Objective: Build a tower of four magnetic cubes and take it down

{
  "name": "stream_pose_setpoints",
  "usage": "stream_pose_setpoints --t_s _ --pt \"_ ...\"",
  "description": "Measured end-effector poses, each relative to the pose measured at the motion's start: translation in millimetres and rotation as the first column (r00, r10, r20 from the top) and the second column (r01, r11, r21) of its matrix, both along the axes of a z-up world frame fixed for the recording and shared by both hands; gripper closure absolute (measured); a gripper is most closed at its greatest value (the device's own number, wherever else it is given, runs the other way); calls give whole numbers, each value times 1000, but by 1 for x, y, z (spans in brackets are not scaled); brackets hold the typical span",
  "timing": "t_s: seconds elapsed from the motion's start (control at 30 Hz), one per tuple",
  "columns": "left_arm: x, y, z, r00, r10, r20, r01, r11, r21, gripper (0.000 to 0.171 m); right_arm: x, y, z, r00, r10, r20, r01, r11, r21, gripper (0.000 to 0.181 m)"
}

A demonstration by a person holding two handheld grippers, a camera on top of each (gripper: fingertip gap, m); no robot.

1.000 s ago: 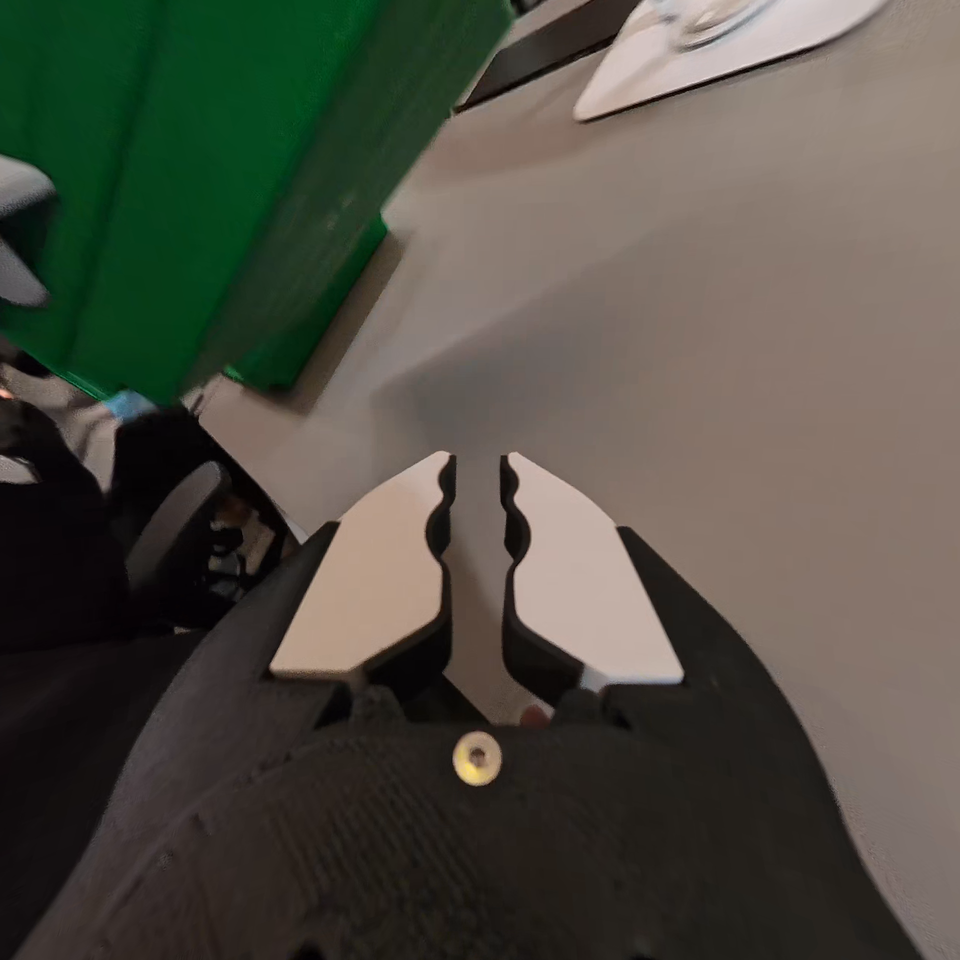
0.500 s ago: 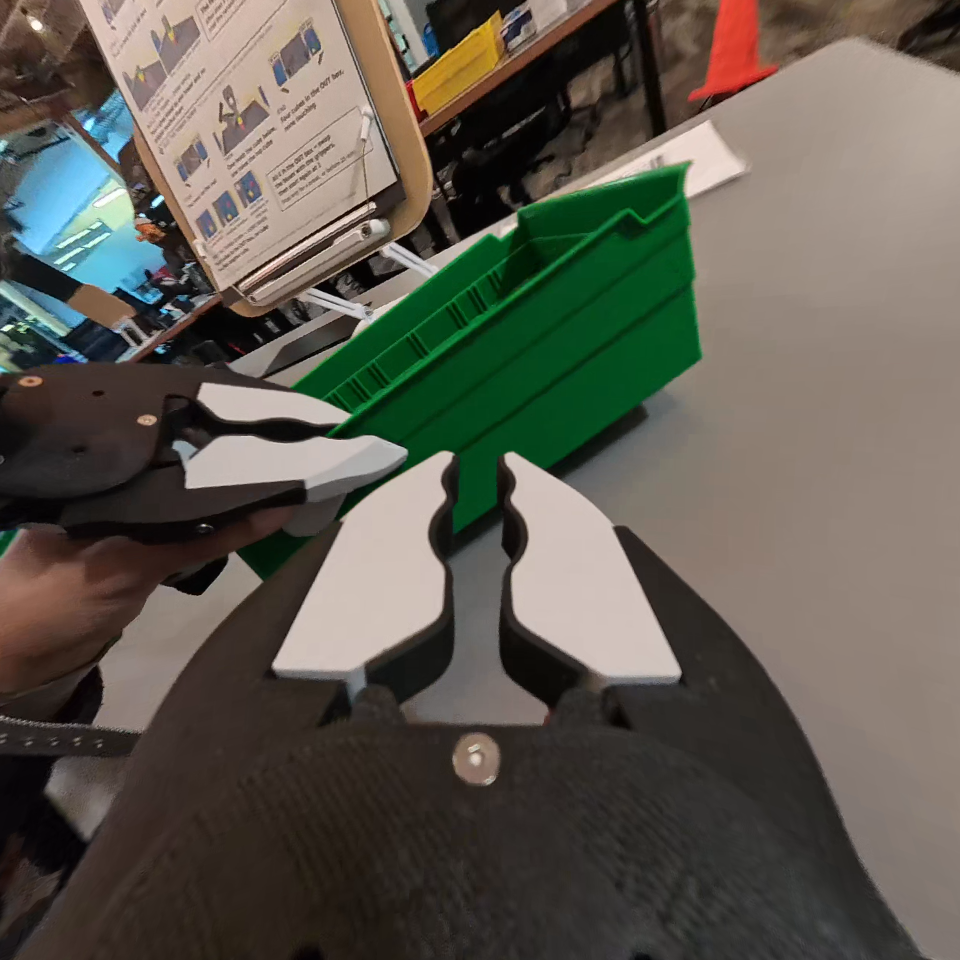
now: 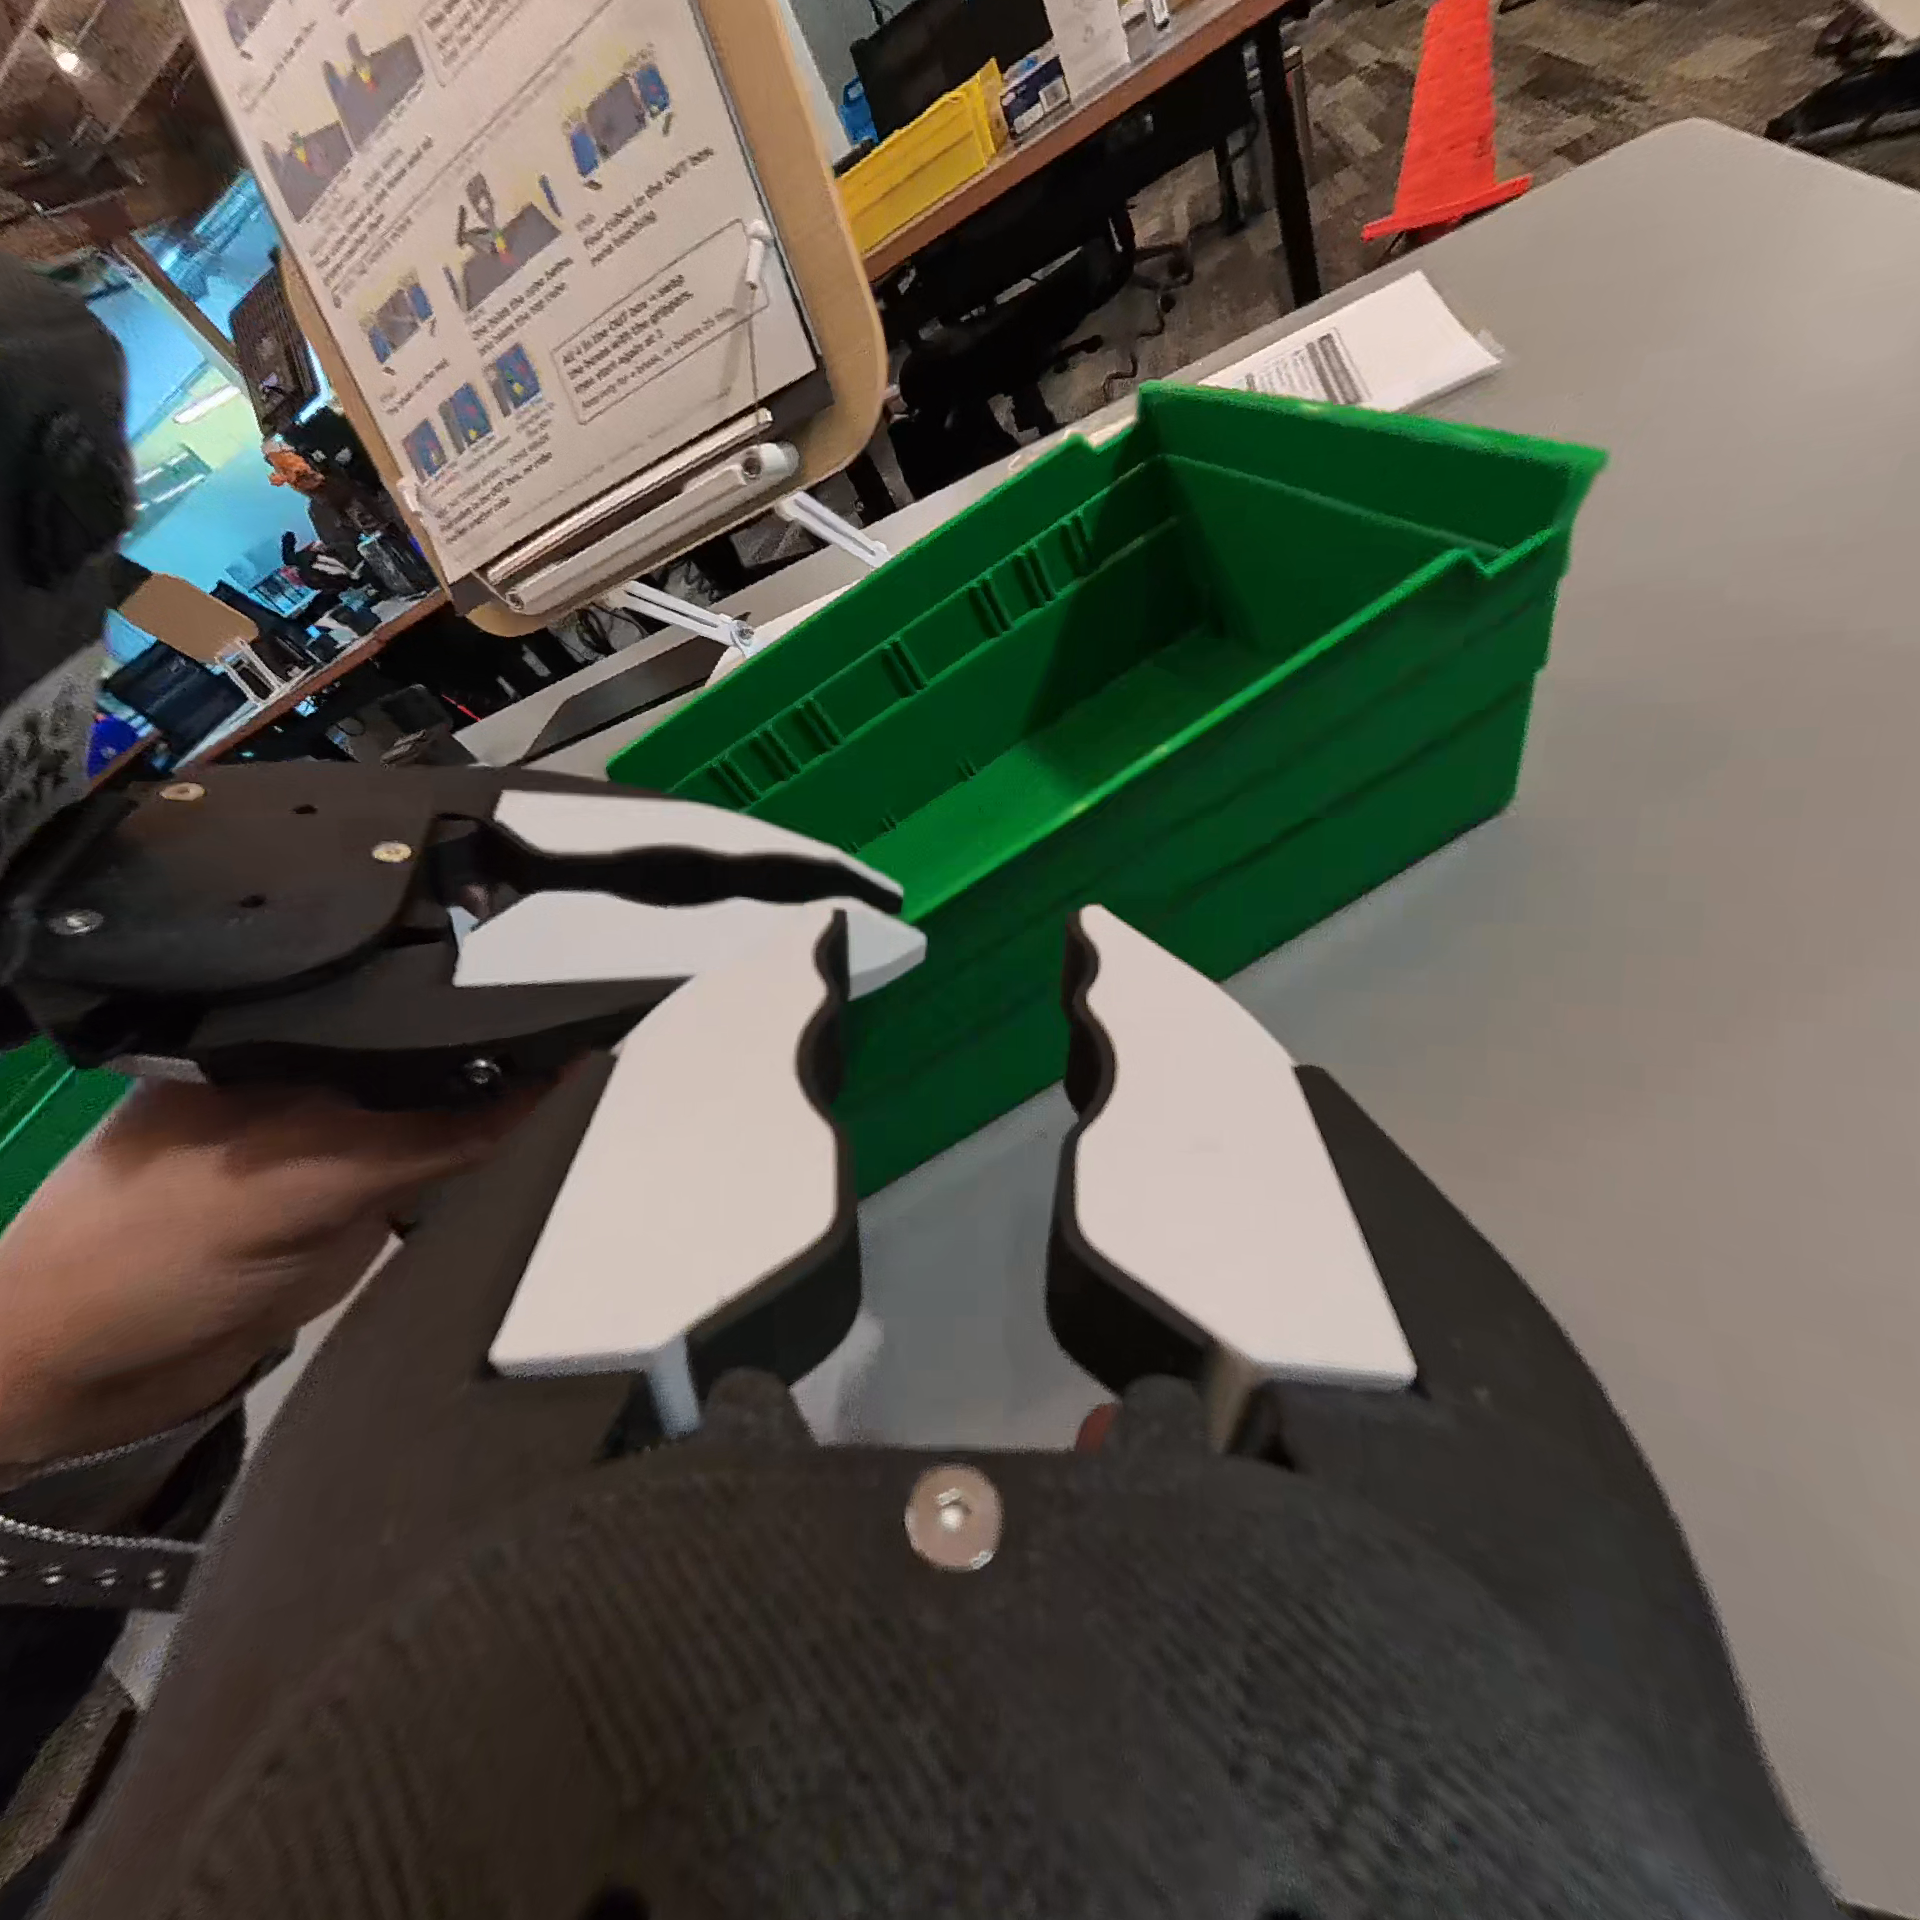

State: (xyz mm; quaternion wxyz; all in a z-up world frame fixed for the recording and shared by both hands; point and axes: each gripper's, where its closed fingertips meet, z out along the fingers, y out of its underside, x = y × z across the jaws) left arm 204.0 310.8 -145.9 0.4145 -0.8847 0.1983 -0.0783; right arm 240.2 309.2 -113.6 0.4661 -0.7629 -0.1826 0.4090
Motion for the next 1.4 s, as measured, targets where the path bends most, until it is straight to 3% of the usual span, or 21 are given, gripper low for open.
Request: stream_pose_setpoints --t_s 0.07,0.23,0.3,0.4,0.47,0.53,0.63,0.7,0.87,1.0,1.1,1.17,1.3,1.4 --pt "-6 -3 14 1000 13 3 -13 999 48 154 -5 -7 4 1000 0 24 -1 999 35 138" --pt "-48 -31 51 997 68 -42 -60 984 165 159 -26 -32 3 992 7 128 -26 989 145 134" --pt "-80 -51 66 991 125 -53 -108 963 249 158 -35 -46 -1 981 4 192 -42 980 193 131" --pt "-162 -92 78 934 337 -117 -265 875 406 163 -43 -68 -5 969 -10 247 -49 972 230 142" --pt "-225 -130 66 864 478 -157 -371 816 443 165 -46 -79 -10 964 -12 265 -49 974 222 146" --pt "-278 -173 38 805 583 -108 -504 768 395 165 -45 -79 -17 962 -40 271 -16 979 201 148" --pt "-325 -217 2 743 669 -35 -639 724 261 164 -47 -75 -23 964 -61 260 19 987 160 142" --pt "-345 -229 4 706 707 -28 -672 682 287 165 -51 -78 -22 973 -54 226 25 991 132 130" --pt "-358 -222 5 671 741 -35 -675 630 384 158 -64 -88 -14 959 -105 264 44 973 226 98" --pt "-352 -218 -1 657 737 -158 -625 650 433 141 -74 -76 -32 925 -118 361 26 968 250 93" --pt "-336 -208 -10 716 697 -26 -649 680 341 126 -66 -54 -50 894 -138 427 45 974 221 93" --pt "-334 -207 -15 727 686 13 -657 691 302 119 -57 -46 -54 912 -88 401 35 990 138 84" --pt "-347 -215 -12 702 713 6 -675 662 325 119 2 -8 -48 886 -210 414 154 974 165 102" --pt "-351 -217 -11 697 713 73 -697 650 304 119 48 28 -47 868 -313 386 277 950 147 130"
